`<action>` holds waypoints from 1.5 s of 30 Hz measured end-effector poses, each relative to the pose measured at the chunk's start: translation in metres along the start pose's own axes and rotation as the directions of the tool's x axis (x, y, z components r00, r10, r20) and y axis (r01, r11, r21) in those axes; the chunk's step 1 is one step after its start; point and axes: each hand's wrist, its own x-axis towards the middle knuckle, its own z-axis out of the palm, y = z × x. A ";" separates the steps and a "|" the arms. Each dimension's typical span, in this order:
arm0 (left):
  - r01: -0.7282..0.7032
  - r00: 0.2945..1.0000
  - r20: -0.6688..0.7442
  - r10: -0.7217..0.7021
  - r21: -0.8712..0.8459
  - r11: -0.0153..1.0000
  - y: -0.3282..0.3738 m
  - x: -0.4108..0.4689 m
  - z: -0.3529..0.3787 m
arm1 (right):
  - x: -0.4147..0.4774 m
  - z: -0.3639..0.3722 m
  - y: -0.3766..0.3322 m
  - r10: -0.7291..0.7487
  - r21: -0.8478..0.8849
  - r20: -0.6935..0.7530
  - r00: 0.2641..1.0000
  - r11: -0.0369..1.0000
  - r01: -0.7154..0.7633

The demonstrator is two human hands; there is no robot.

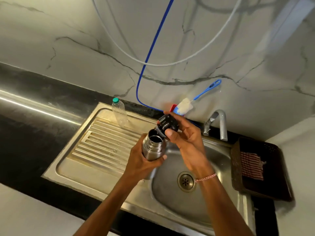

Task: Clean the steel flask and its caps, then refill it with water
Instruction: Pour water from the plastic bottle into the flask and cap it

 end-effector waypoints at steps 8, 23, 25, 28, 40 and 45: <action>0.031 0.999 0.007 -0.031 0.059 0.998 0.017 -0.027 0.034 | -0.032 -0.033 -0.039 0.005 -0.398 0.152 0.988 0.916 0.056; -0.018 1.000 -0.004 0.018 0.106 0.994 0.043 -0.048 0.045 | -0.052 -0.037 -0.041 -0.032 -0.714 0.236 0.971 0.672 0.195; -0.024 1.000 -0.010 0.026 0.117 0.993 0.044 -0.051 0.046 | -0.053 -0.034 -0.040 -0.042 -0.734 0.192 0.981 0.657 0.172; -0.020 1.000 -0.009 0.021 0.136 0.991 0.042 -0.053 0.044 | -0.057 -0.024 -0.038 -0.055 -0.766 0.111 0.992 0.631 0.121; -0.024 1.000 -0.014 0.026 0.112 0.993 0.049 -0.057 0.038 | -0.073 -0.022 -0.038 -0.024 -0.472 0.145 0.989 0.877 0.090; -0.026 0.999 0.025 0.023 0.134 0.991 0.053 -0.059 0.043 | -0.074 -0.005 -0.027 -0.295 -0.698 -0.026 0.955 0.689 0.194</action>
